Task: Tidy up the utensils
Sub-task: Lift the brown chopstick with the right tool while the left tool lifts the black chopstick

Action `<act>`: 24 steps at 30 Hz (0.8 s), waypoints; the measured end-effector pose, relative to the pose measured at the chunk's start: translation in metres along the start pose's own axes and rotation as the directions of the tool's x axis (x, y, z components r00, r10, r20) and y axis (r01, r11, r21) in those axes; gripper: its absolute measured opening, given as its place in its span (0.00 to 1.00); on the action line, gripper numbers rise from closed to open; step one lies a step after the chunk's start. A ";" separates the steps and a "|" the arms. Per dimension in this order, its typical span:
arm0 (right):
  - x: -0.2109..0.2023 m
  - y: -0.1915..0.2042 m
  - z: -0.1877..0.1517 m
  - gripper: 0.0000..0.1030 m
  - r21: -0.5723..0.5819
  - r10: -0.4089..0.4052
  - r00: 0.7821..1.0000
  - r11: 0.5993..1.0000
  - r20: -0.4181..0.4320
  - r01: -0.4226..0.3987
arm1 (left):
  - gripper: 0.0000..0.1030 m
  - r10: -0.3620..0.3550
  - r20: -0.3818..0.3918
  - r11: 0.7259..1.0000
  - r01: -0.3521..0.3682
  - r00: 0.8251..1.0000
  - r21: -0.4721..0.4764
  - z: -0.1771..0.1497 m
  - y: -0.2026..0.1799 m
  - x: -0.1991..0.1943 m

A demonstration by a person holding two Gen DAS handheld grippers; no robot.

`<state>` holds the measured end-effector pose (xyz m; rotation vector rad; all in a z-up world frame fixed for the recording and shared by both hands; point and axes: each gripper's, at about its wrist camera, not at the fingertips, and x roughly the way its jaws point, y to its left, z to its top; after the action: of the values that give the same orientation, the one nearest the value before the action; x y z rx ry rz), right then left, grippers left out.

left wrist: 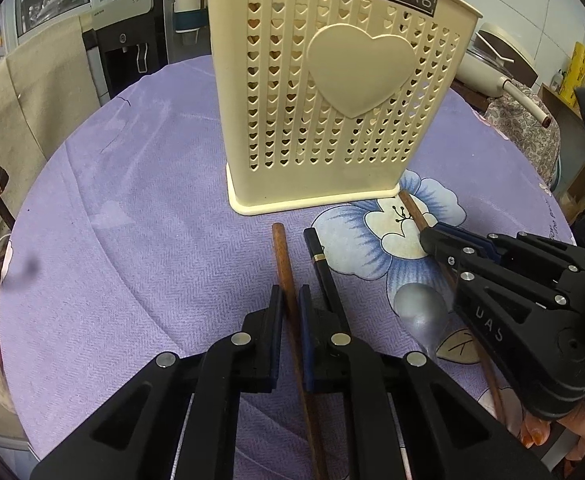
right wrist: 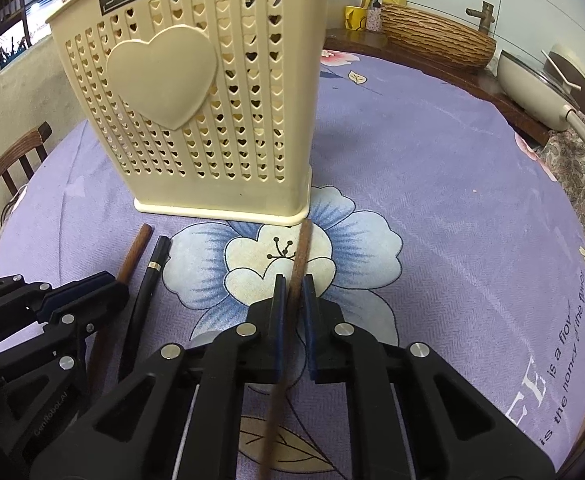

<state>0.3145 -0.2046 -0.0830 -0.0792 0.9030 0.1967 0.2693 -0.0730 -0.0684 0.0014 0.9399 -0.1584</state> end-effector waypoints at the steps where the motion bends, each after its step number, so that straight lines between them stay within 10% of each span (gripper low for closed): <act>1: -0.001 -0.004 0.000 0.07 0.009 0.005 1.000 1.000 0.003 -0.005 | 0.08 -0.004 -0.002 1.000 0.004 1.000 -0.005 0.001 0.002 0.000; 24: -0.115 -0.051 0.006 0.07 0.104 0.266 0.921 0.946 0.284 -0.306 | 0.07 -0.130 0.205 0.988 0.145 0.970 -0.060 0.012 0.017 -0.092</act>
<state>0.2601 -0.2695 0.0103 0.2155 0.6533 0.4042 0.2283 -0.0450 0.0117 -0.1470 0.7432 -0.2476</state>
